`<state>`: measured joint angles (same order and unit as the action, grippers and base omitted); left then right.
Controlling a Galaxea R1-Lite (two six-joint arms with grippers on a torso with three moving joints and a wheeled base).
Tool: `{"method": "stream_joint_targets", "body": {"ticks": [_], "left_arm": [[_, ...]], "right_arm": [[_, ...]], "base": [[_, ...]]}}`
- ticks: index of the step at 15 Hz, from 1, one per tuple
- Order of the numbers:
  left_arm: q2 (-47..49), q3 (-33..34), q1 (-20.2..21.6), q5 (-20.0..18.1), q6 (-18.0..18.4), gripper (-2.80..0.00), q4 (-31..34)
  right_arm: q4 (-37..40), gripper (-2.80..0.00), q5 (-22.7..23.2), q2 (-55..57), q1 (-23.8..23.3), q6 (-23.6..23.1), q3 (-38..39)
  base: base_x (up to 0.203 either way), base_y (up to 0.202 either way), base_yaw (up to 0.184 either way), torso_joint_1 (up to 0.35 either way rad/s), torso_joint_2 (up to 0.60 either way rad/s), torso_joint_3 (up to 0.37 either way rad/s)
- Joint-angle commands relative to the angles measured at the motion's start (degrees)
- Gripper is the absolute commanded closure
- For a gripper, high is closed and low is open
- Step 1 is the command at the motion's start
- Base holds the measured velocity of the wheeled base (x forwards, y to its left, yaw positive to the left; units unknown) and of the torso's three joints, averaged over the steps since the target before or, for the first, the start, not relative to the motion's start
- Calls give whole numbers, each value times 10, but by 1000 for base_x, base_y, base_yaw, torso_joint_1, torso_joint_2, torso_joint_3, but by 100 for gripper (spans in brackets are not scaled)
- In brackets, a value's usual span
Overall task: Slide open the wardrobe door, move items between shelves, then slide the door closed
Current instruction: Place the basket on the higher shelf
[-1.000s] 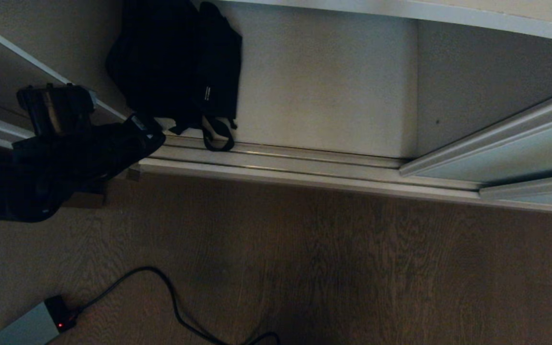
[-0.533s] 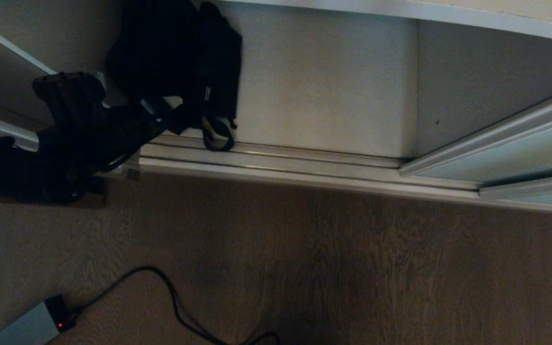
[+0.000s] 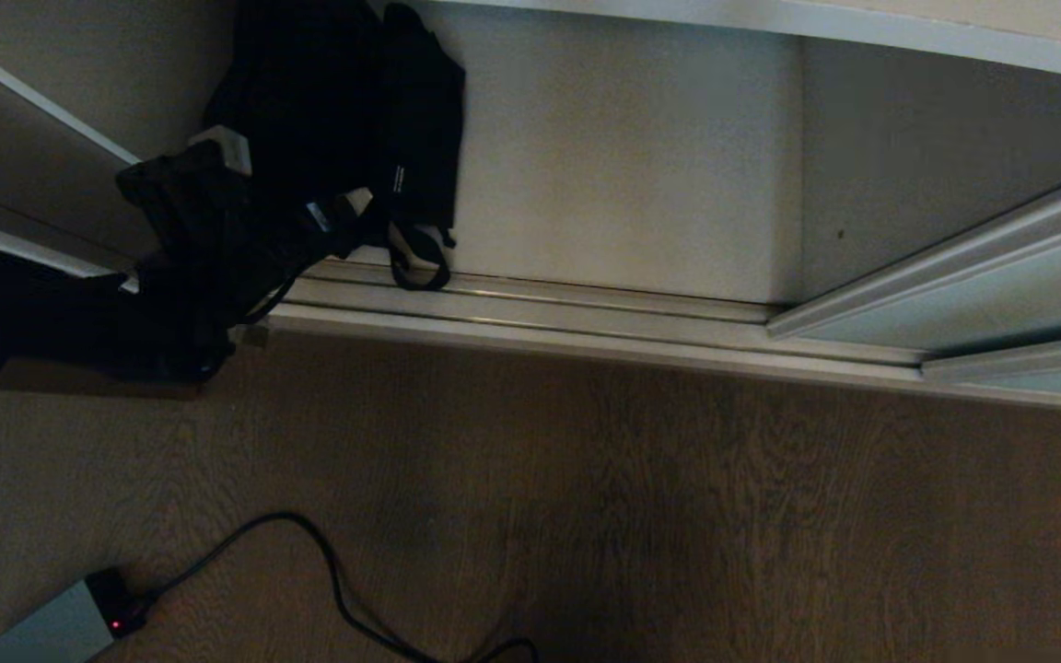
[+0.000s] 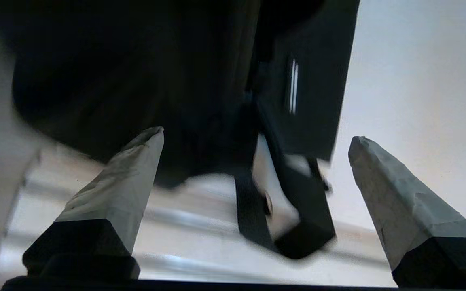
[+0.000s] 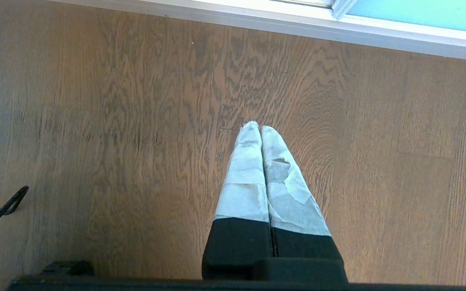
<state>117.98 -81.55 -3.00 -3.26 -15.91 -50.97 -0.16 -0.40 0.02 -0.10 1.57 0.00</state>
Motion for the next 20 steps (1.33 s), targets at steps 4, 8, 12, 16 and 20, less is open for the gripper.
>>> {"method": "stream_joint_targets", "body": {"ticks": [4, 8, 12, 16, 20], "left_arm": [[95, -115, 6, 30, 13, -280, -32], [139, -153, 11, 63, 37, -280, -79], [97, -77, 9, 71, 36, -280, -76], [29, 21, -5, 114, 48, -280, -77], [51, -10, 0, 126, 76, -280, -80]], "right_arm": [[0, 0, 0, 0, 0, 0, 1], [0, 0, 0, 0, 0, 0, 1], [0, 0, 0, 0, 0, 0, 1], [0, 0, 0, 0, 0, 0, 1], [0, 0, 0, 0, 0, 0, 1]], "base": [[0, 0, 0, 0, 0, 0], [0, 0, 0, 0, 0, 0], [0, 0, 0, 0, 0, 0], [0, 0, 0, 0, 0, 0], [0, 0, 0, 0, 0, 0]]}}
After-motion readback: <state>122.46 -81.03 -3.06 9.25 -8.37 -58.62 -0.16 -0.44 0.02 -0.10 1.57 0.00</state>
